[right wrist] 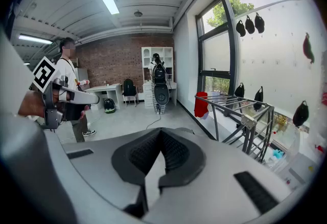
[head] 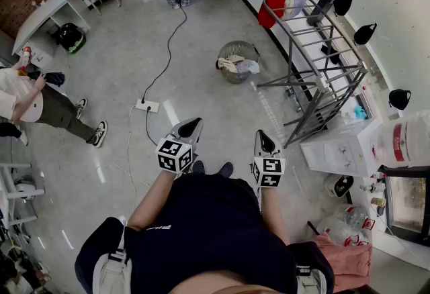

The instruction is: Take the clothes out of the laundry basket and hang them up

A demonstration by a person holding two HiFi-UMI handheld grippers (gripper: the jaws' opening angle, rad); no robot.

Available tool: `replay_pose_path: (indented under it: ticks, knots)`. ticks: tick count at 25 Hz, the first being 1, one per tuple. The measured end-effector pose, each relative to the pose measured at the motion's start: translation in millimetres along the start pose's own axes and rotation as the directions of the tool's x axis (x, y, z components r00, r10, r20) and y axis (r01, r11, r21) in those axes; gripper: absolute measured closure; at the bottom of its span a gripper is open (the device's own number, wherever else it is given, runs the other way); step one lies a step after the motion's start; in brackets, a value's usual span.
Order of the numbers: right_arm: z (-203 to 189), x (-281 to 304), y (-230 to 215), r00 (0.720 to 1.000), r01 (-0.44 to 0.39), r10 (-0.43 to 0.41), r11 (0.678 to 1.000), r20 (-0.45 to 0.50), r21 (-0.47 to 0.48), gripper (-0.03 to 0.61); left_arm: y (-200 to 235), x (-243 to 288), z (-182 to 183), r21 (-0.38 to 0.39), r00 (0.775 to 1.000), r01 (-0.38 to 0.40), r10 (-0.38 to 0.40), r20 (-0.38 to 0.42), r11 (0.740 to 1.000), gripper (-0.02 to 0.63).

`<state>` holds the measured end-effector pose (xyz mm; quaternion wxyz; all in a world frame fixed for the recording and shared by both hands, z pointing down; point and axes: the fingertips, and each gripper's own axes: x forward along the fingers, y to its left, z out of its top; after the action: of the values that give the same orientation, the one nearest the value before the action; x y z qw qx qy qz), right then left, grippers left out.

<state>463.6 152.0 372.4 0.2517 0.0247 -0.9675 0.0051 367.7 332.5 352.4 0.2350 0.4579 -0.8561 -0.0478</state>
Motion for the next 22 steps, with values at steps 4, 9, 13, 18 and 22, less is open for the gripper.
replay_pose_path:
  ticks: [4,9,13,18,22]
  knots:
    - [0.1,1.0,-2.3,1.000,-0.006,0.006,1.000,-0.002,-0.001,0.579,0.1,0.7,-0.6,0.000,1.000,-0.008,0.008,-0.008,1.000,0.589]
    - [0.3,1.8,-5.9,1.000,-0.014,0.014,1.000,-0.001,0.006,0.580,-1.1,3.4,-2.1,-0.004,1.000,-0.013,0.013,-0.013,1.000,0.589]
    - [-1.8,4.4,-6.1,0.999,-0.033,0.033,0.999,-0.006,0.005,0.580,-1.8,6.9,-3.2,-0.009,1.000,-0.017,0.017,-0.015,1.000,0.589]
    - [-2.6,7.0,-15.0,0.999,-0.048,0.048,0.999,0.008,0.011,0.578,-7.1,16.4,-5.2,-0.012,1.000,-0.022,0.022,-0.016,1.000,0.589]
    - [-1.2,12.5,-22.6,0.998,-0.054,0.055,0.998,0.024,-0.021,0.577,-8.3,25.0,-4.4,-0.005,0.999,-0.040,0.040,-0.013,0.999,0.589]
